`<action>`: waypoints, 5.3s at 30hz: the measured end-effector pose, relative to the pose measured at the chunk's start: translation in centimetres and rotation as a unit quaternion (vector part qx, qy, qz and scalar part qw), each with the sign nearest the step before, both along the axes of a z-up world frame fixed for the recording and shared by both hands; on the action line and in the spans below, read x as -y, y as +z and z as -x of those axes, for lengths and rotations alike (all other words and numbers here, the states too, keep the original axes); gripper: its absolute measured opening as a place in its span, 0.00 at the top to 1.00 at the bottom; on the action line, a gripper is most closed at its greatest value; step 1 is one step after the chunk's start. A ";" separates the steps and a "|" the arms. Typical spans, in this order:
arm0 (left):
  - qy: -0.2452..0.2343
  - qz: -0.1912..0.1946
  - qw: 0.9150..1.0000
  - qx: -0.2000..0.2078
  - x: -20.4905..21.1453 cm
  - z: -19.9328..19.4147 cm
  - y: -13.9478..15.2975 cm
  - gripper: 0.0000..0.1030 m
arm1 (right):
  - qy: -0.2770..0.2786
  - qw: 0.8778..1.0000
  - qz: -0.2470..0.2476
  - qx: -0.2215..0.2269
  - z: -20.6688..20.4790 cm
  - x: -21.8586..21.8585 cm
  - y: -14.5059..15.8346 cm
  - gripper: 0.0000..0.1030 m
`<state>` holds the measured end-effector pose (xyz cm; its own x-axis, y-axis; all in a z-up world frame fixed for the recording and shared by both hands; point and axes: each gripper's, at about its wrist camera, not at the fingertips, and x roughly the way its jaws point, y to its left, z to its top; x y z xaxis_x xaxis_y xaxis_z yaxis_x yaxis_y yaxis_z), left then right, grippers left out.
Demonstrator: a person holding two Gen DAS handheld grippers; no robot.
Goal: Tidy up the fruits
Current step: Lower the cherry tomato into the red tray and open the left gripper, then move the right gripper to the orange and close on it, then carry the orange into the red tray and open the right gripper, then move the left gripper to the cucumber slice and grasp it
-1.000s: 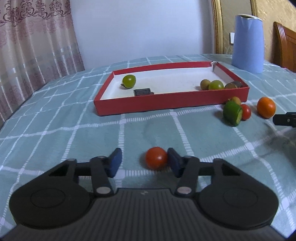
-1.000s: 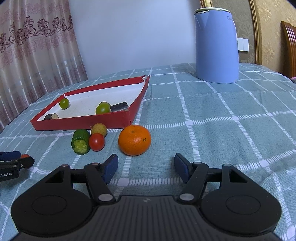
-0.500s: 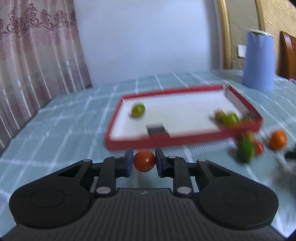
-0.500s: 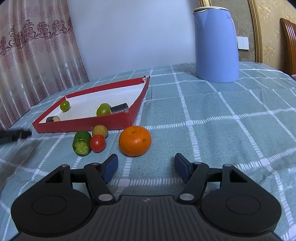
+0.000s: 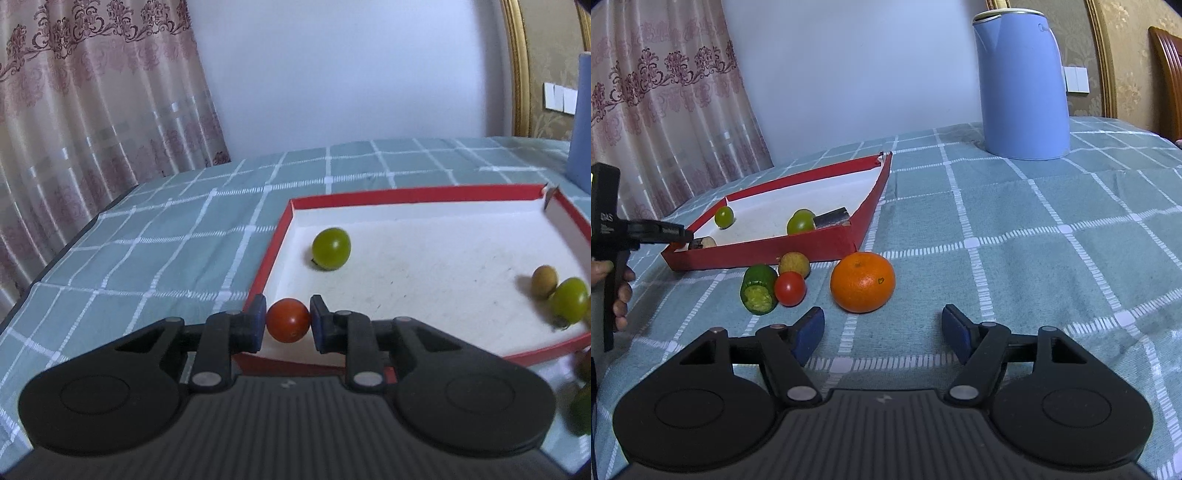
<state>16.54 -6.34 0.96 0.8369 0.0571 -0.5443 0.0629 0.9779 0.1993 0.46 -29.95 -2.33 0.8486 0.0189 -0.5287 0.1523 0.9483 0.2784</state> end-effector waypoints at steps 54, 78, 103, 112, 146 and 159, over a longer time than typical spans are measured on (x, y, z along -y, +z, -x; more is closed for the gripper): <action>0.000 0.061 0.998 0.001 -5.1 12.4 -2.1 0.11 | 0.057 0.996 0.071 -0.019 -5.1 -1.5 0.5 0.59; 0.004 0.079 0.997 -0.005 -5.6 12.2 -2.2 0.10 | 0.088 0.992 0.071 0.053 -5.3 -5.6 5.1 0.60; 0.006 0.093 0.996 -0.004 -6.0 12.2 -2.0 0.10 | 0.095 0.992 0.079 0.022 -14.1 -9.1 4.5 0.58; 0.007 0.091 0.996 -0.006 -6.0 12.1 -2.1 0.10 | 0.073 0.995 0.057 0.031 -13.2 -7.9 4.6 0.41; -0.248 0.000 0.969 0.017 8.5 13.9 -0.8 0.17 | -0.041 0.999 -0.012 0.017 -3.0 4.1 0.4 0.39; -0.297 -0.004 0.955 -0.018 10.0 11.5 -1.9 0.43 | -0.034 0.999 -0.034 0.020 -3.1 4.7 0.1 0.39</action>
